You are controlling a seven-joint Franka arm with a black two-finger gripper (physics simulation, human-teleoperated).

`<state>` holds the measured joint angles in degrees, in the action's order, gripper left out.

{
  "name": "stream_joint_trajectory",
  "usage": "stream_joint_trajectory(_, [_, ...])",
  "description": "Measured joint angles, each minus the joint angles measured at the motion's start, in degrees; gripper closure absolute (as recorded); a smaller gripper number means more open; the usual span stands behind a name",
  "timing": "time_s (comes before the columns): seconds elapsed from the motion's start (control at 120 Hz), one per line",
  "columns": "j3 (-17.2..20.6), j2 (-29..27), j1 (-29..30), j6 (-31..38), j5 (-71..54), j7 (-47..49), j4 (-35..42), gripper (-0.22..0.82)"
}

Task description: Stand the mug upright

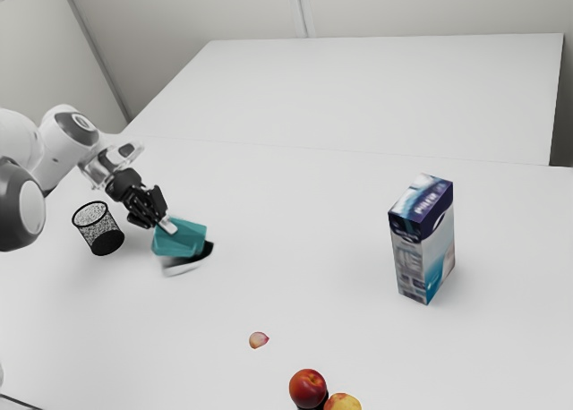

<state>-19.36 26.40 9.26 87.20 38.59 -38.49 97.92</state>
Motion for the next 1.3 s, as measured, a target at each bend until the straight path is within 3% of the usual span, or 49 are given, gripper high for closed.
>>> stream_joint_trajectory(0.458, [-0.17, -4.66, -2.42, 1.71, -4.13, -0.07, 0.10, 0.78])
stream_joint_trajectory(0.633, [0.12, -6.54, -7.32, 6.53, -9.42, 1.59, 2.03, 0.79])
stream_joint_trajectory(0.933, [0.12, -13.43, -16.77, 16.16, -26.47, 10.67, 8.48, 0.79])
stream_joint_trajectory(1.3, [-0.51, -14.64, -21.15, 18.26, -37.00, 22.18, 11.27, 0.79])
